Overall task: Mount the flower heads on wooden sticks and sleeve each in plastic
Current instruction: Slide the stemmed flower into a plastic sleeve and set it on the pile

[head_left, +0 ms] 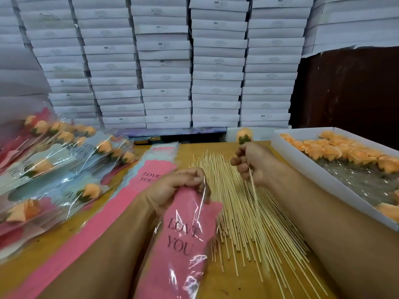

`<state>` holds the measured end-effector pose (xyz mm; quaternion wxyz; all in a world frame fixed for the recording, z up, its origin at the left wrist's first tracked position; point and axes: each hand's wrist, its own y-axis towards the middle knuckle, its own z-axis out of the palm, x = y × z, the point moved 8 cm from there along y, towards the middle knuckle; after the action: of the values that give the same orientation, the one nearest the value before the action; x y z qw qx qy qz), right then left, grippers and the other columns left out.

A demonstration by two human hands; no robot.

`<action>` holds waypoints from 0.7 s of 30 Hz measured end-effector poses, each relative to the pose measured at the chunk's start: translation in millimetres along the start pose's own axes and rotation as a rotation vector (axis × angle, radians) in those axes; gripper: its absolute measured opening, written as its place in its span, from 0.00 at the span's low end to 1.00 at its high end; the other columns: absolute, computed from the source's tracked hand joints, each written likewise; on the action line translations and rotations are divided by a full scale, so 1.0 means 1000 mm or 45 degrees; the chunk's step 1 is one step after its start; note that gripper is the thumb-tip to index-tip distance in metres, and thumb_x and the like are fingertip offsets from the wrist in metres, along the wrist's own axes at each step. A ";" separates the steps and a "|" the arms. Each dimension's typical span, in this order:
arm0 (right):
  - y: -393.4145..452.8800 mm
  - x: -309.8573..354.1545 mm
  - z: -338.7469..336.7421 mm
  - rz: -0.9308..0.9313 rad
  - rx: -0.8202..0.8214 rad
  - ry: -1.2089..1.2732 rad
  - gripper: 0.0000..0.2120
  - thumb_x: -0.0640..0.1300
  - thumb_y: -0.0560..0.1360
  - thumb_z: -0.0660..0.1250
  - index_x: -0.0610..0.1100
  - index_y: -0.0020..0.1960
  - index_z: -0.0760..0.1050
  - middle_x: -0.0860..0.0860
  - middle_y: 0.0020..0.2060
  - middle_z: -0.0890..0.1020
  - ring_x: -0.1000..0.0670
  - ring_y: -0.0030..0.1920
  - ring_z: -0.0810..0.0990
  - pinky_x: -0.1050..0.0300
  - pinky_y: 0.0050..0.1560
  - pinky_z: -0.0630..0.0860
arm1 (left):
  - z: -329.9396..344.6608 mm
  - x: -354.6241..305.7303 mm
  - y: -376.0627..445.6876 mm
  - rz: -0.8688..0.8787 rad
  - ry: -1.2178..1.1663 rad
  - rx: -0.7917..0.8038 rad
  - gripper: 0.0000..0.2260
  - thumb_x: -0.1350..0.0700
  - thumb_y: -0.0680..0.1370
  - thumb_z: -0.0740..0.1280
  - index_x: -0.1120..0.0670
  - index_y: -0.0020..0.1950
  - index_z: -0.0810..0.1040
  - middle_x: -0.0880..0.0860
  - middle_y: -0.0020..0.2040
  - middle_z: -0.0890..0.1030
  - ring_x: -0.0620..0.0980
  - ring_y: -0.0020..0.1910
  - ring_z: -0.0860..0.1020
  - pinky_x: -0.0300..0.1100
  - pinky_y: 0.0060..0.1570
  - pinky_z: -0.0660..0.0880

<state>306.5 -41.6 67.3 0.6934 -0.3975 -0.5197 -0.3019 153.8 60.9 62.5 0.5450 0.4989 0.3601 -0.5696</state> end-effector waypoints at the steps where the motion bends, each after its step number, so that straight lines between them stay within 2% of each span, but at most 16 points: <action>1: 0.005 0.005 0.001 -0.003 -0.011 -0.021 0.08 0.40 0.82 0.53 0.45 0.46 0.70 0.46 0.25 0.79 0.55 0.18 0.65 0.65 0.17 0.57 | 0.006 0.000 -0.002 -0.023 -0.044 0.085 0.10 0.58 0.70 0.76 0.60 0.41 0.76 0.62 0.38 0.80 0.57 0.37 0.81 0.45 0.42 0.78; 5: 0.021 0.030 -0.004 -0.052 -0.104 -0.040 0.11 0.37 0.82 0.52 0.43 0.48 0.72 0.45 0.29 0.78 0.56 0.17 0.66 0.67 0.17 0.56 | 0.023 0.004 -0.011 -0.109 -0.130 0.381 0.04 0.61 0.78 0.68 0.61 0.48 0.76 0.64 0.43 0.81 0.60 0.44 0.82 0.49 0.49 0.78; 10: 0.034 0.061 -0.009 -0.105 -0.202 -0.017 0.14 0.40 0.85 0.49 0.45 0.46 0.70 0.47 0.33 0.76 0.57 0.19 0.65 0.68 0.18 0.56 | 0.029 0.013 -0.016 -0.160 0.123 0.525 0.04 0.58 0.81 0.66 0.58 0.50 0.75 0.62 0.47 0.83 0.60 0.48 0.83 0.51 0.52 0.77; 13: 0.037 0.070 -0.009 -0.129 -0.250 -0.013 0.14 0.38 0.83 0.48 0.44 0.46 0.71 0.46 0.34 0.76 0.56 0.23 0.65 0.68 0.19 0.57 | 0.031 0.014 -0.016 -0.160 0.148 0.576 0.03 0.59 0.82 0.63 0.58 0.52 0.74 0.62 0.49 0.84 0.60 0.50 0.83 0.50 0.54 0.77; 17: 0.036 0.059 0.005 -0.123 -0.217 -0.051 0.14 0.37 0.83 0.49 0.44 0.47 0.72 0.45 0.33 0.76 0.56 0.19 0.66 0.68 0.18 0.57 | 0.034 0.012 -0.014 -0.115 0.127 0.609 0.04 0.61 0.83 0.61 0.61 0.52 0.72 0.63 0.50 0.83 0.61 0.52 0.82 0.50 0.55 0.76; 21: 0.029 0.041 0.019 -0.088 -0.134 -0.063 0.11 0.38 0.82 0.53 0.43 0.49 0.73 0.45 0.33 0.76 0.55 0.16 0.66 0.67 0.18 0.57 | 0.030 0.012 -0.012 -0.121 0.106 0.538 0.03 0.60 0.82 0.64 0.60 0.52 0.75 0.61 0.50 0.83 0.59 0.51 0.82 0.49 0.55 0.77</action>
<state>332.6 -10.6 102.3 0.6476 -0.4226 -0.5335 -0.3427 137.5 31.4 56.4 0.3857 0.6074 0.2780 -0.6363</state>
